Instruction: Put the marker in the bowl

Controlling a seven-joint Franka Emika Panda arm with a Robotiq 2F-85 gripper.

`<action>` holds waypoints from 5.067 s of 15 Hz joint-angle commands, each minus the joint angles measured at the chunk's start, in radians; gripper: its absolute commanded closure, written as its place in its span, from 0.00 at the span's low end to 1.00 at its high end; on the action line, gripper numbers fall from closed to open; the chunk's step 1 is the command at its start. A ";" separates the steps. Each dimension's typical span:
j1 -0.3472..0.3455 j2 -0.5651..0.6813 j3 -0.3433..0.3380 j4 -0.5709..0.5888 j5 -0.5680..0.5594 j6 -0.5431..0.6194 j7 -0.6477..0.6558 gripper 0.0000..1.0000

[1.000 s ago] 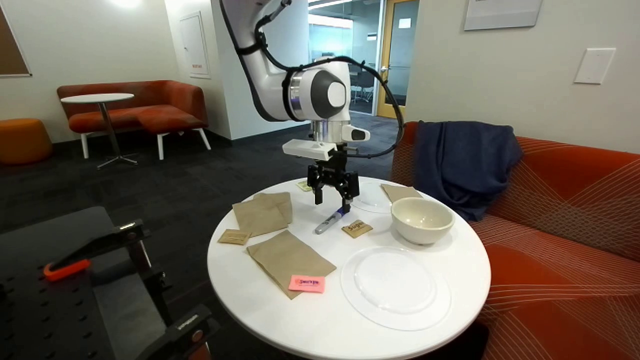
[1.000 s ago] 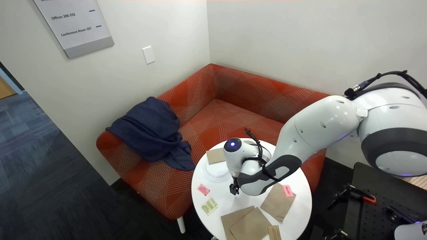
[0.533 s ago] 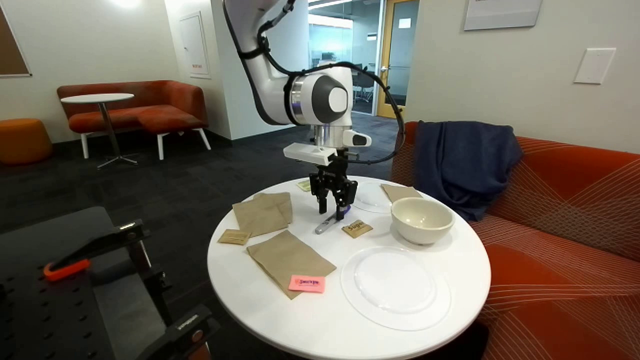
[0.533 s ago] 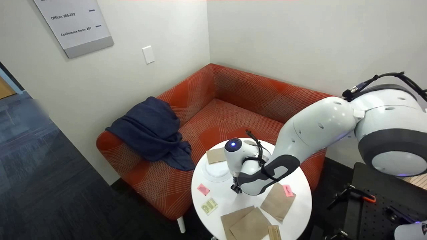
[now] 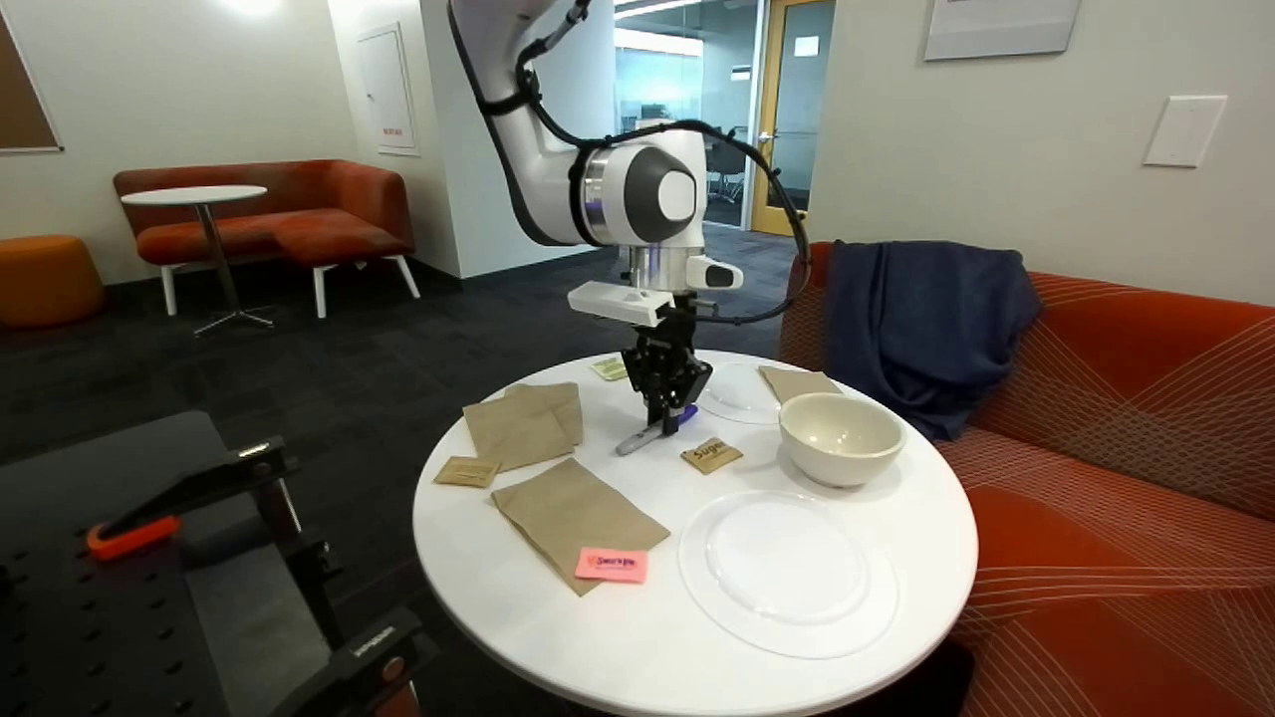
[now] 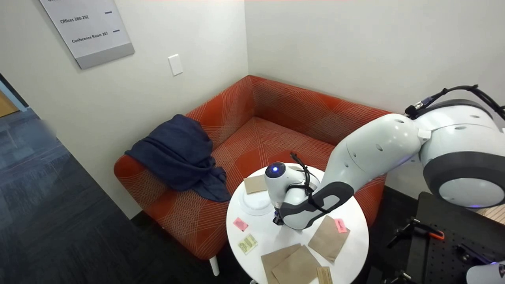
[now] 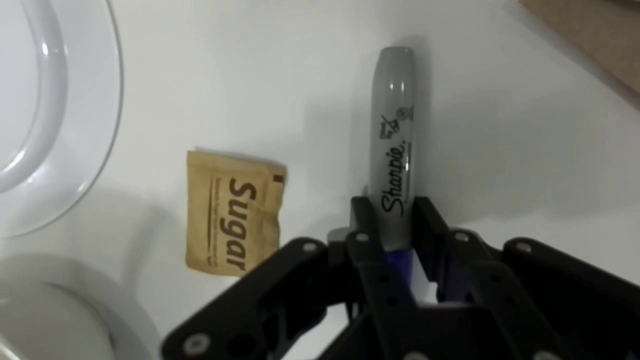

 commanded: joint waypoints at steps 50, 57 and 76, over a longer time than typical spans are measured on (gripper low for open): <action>0.139 -0.074 -0.374 0.083 -0.283 0.037 0.900 0.94; 0.112 -0.024 -0.345 0.200 -0.291 -0.072 0.977 0.94; 0.040 0.003 -0.316 0.181 -0.291 -0.116 1.027 0.43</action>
